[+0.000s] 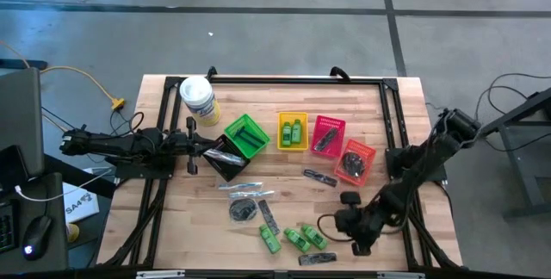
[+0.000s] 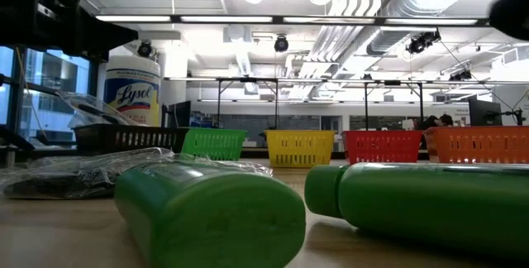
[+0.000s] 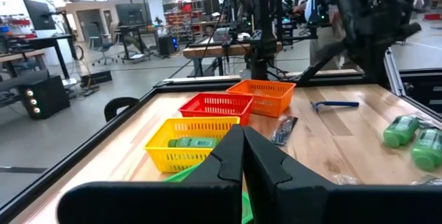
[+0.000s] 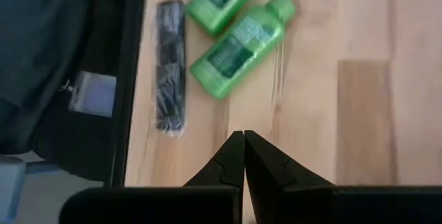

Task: Pick & Place Travel size toiletries
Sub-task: Put the bottom black hair comb into the red bin

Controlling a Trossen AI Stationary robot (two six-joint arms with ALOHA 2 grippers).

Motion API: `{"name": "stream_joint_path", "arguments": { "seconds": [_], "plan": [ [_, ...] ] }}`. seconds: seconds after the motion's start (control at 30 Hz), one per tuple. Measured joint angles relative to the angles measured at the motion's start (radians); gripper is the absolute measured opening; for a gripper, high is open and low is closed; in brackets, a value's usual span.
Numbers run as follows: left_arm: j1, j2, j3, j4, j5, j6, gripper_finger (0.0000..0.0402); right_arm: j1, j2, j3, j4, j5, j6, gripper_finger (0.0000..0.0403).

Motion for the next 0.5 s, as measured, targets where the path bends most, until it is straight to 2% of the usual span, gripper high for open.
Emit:
{"name": "stream_joint_path", "arguments": {
  "seconds": [0.23,0.5],
  "plan": [
    [0.000,0.000,0.000,-0.007,0.000,0.000,0.0000,0.026,0.089,-0.001,0.056,-0.033,0.070,0.0003],
    [0.000,0.000,0.000,-0.039,0.000,-0.001,0.0000,0.081,0.105,-0.001,0.147,0.005,0.071,0.0003]
  ]
}}
